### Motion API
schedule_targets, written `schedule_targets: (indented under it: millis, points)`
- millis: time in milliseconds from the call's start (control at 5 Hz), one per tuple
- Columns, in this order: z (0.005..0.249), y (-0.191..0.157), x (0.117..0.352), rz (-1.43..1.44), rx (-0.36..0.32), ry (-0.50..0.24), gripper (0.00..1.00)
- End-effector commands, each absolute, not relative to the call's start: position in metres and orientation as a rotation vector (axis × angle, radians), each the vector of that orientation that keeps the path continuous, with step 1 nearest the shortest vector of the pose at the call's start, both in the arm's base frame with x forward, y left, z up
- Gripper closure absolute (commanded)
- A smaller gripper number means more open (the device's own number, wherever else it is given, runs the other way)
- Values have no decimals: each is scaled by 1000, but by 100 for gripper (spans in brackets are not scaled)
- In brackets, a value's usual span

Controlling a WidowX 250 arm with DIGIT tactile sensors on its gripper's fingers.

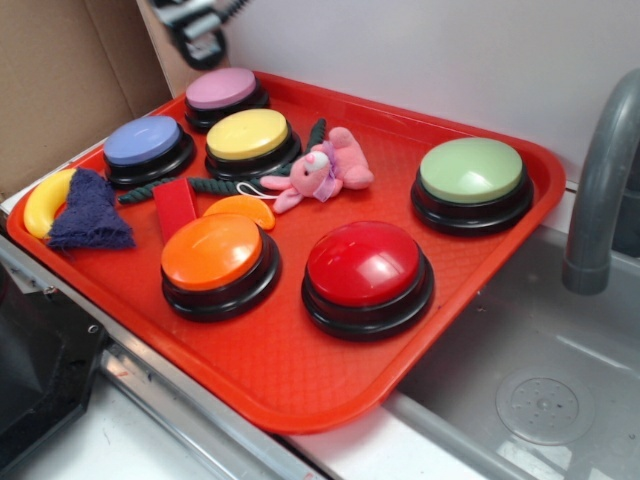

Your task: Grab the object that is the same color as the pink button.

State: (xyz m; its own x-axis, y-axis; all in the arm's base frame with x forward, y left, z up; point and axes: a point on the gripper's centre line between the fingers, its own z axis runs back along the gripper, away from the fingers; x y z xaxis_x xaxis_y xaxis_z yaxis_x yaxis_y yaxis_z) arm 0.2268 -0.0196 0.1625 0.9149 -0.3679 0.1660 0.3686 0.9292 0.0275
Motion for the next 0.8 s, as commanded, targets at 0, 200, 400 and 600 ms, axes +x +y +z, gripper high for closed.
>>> schedule_targets:
  millis: [0,200,400,600]
  points:
    - [108,-34,284,-549,1,-283,0]
    - [85,-40,300,-651,-6,-272,0]
    - [60,-46,310,-674,7,-264,0]
    - [39,-49,316,-700,-1,-239,0]
